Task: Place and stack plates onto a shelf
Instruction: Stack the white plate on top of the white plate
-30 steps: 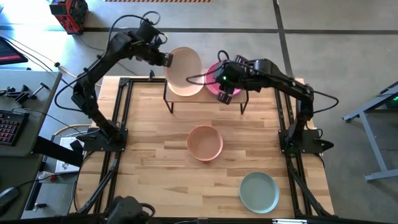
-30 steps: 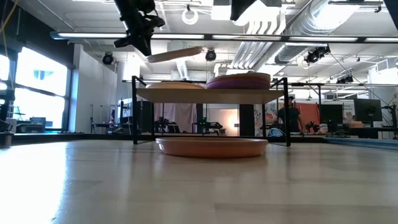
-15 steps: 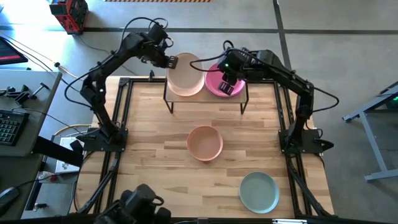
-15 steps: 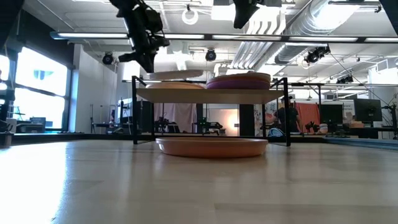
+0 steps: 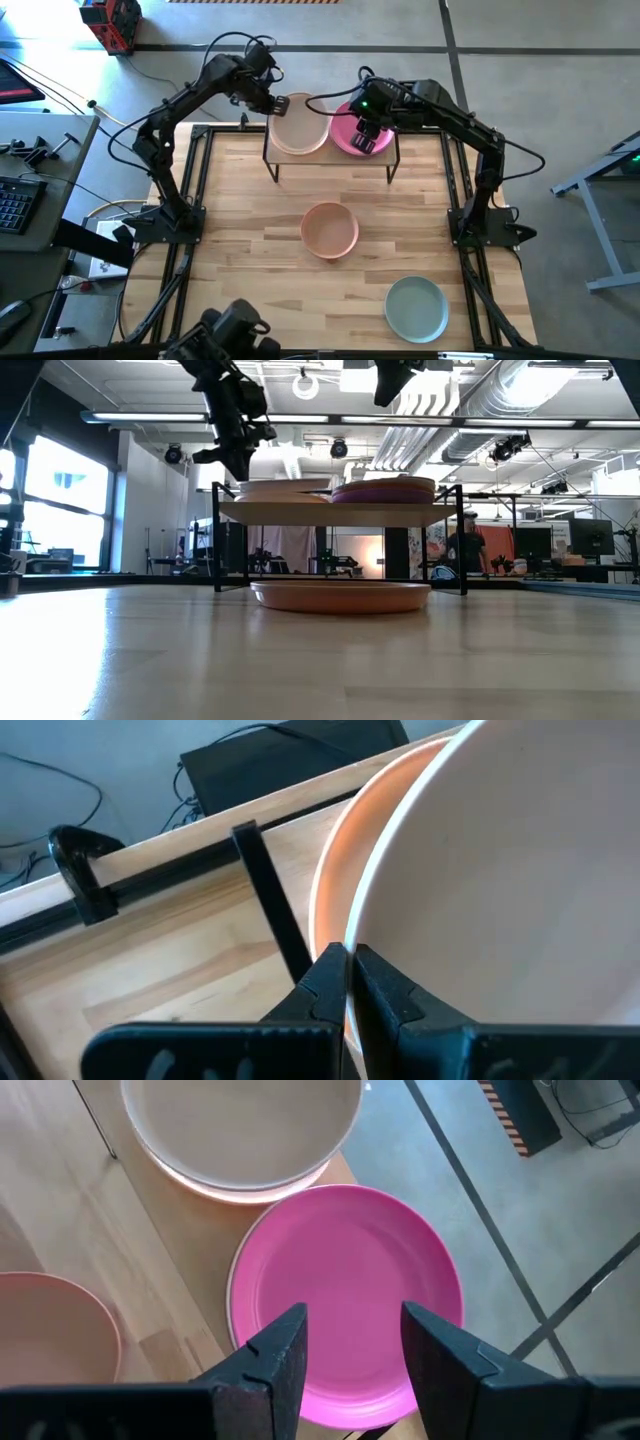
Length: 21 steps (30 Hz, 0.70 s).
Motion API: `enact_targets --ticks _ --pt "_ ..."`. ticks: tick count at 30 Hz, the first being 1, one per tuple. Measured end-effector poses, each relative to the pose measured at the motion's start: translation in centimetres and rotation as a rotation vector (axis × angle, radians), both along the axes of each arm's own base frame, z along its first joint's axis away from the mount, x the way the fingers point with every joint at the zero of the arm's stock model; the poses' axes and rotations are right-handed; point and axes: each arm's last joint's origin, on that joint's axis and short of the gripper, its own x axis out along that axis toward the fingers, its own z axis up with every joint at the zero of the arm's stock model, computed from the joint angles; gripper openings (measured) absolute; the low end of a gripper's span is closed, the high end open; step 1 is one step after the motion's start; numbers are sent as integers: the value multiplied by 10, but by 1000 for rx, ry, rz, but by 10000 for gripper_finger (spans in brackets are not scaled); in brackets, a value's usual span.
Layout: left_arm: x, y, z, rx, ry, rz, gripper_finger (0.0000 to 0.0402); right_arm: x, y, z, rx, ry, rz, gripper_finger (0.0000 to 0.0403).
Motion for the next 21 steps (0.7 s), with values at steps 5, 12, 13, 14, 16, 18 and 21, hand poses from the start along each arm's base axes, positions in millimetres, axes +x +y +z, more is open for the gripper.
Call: enact_targets --ticks 5,12,13,14,16,18,21 --pt "1 -1 -1 7 22 13 0 0 0 0 0 0 0 138" --pt "1 -1 -1 7 21 13 0 0 0 0 0 0 0 138" --pt "1 -1 -1 8 21 13 0 0 0 0 0 0 0 138" --pt "1 -1 -1 8 21 12 0 0 0 0 1 1 0 138" --pt "1 -1 -1 7 21 13 0 0 0 0 1 1 0 138" --pt "1 -1 -1 9 20 13 0 0 0 0 2 1 1 138" --pt "1 -1 -1 6 17 11 1 0 0 0 3 2 1 138"
